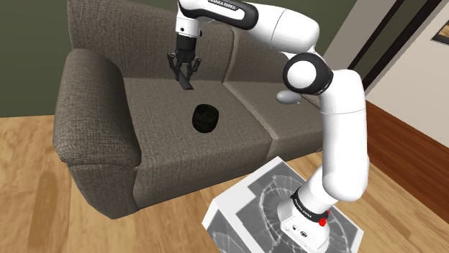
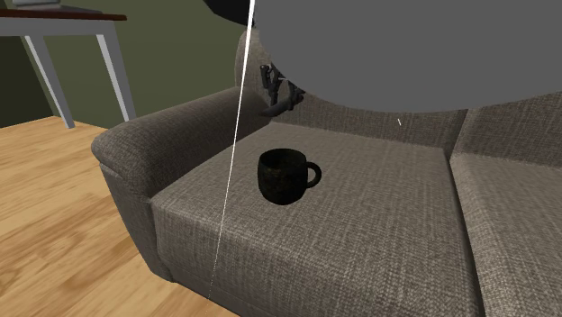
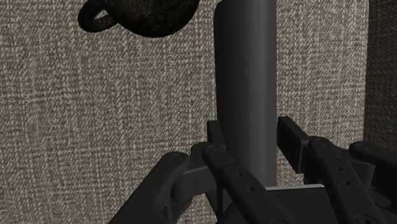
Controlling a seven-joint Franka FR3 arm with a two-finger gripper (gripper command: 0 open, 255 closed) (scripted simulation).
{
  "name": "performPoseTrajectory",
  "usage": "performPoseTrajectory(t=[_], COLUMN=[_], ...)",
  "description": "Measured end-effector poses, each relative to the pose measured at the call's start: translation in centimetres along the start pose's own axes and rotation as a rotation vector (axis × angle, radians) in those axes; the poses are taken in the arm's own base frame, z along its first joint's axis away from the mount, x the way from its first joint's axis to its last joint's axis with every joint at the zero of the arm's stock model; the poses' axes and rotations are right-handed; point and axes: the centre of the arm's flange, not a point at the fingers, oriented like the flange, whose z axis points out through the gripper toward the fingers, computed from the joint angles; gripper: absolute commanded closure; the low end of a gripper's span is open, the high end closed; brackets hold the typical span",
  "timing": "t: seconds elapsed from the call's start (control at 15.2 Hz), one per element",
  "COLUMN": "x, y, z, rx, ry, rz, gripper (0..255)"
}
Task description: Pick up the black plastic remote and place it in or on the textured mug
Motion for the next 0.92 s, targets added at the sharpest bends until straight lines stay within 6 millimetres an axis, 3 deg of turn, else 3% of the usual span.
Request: performPoseTrajectory(t=[0.2, 0.92], x=[-0.6, -12.0], y=[0.2, 7.1], z=[-0.8, 2.2], rx=[0.000, 0.000], ry=[-0.001, -0.001], rz=[0.000, -0.001], gripper=[255, 255])
